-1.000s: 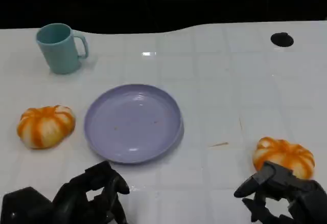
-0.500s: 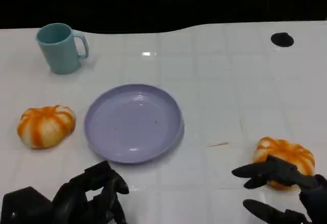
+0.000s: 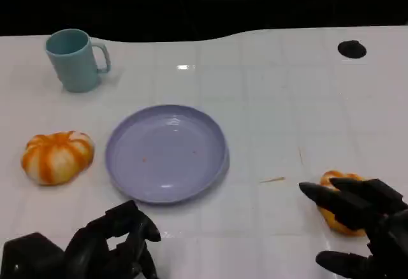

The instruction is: Grasp the bread from the table and place it into the plate.

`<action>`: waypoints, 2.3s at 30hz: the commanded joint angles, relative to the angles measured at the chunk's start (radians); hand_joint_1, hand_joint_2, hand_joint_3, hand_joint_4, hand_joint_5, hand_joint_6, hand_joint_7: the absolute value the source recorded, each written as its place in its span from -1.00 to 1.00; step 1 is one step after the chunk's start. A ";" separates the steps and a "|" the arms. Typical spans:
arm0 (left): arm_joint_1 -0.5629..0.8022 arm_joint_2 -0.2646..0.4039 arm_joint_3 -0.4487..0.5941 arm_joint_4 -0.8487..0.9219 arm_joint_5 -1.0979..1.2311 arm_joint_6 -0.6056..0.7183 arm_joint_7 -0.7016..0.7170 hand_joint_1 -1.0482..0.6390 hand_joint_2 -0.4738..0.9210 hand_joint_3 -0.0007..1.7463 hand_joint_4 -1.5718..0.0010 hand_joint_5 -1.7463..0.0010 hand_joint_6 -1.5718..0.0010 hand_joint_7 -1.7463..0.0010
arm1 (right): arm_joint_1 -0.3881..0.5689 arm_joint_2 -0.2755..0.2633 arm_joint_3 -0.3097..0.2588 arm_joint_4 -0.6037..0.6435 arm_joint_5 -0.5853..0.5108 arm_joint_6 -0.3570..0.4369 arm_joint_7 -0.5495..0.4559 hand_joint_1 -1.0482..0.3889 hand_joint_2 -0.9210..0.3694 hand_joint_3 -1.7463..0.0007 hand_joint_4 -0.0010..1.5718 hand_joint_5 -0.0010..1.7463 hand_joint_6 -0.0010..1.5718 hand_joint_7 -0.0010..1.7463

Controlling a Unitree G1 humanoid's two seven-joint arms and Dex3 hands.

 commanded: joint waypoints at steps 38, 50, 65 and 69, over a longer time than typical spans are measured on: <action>0.014 0.002 -0.010 -0.031 -0.012 0.019 -0.001 -0.59 0.89 -0.21 -0.08 -1.00 0.09 -0.74 | -0.226 -0.167 0.206 0.145 -0.381 0.433 0.058 -0.10 -0.81 1.00 -0.99 -0.62 -0.69 -0.99; 0.020 0.001 -0.013 -0.034 -0.002 0.010 0.004 -0.59 0.89 -0.21 -0.07 -1.00 0.09 -0.73 | -0.308 -0.161 0.289 0.189 -0.391 0.502 0.088 0.01 -0.75 1.00 -0.96 -0.59 -0.66 -0.99; 0.029 -0.001 -0.014 -0.058 -0.011 0.036 0.012 -0.59 0.90 -0.23 -0.08 -1.00 0.09 -0.72 | -0.350 -0.181 0.316 0.195 -0.305 0.576 0.226 0.04 -0.76 0.99 -0.95 -0.59 -0.65 -0.99; 0.032 0.003 -0.015 -0.063 -0.007 0.028 0.006 -0.60 0.94 -0.26 -0.07 -1.00 0.12 -0.74 | -0.353 -0.198 0.311 0.182 -0.281 0.592 0.271 0.03 -0.76 0.99 -0.91 -0.61 -0.63 -0.99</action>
